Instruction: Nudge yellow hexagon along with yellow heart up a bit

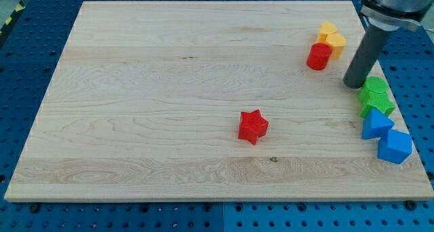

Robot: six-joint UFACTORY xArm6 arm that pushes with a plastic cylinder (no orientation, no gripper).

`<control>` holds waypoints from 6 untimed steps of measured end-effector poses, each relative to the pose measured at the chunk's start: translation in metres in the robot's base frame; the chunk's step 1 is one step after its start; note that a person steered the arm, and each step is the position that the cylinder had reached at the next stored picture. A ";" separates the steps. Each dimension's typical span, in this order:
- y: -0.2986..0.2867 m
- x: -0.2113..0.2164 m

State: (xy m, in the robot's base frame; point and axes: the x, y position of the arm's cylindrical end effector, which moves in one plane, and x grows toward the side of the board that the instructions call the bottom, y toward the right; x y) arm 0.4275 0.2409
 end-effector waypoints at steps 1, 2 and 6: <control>0.003 -0.003; 0.007 -0.018; -0.039 -0.077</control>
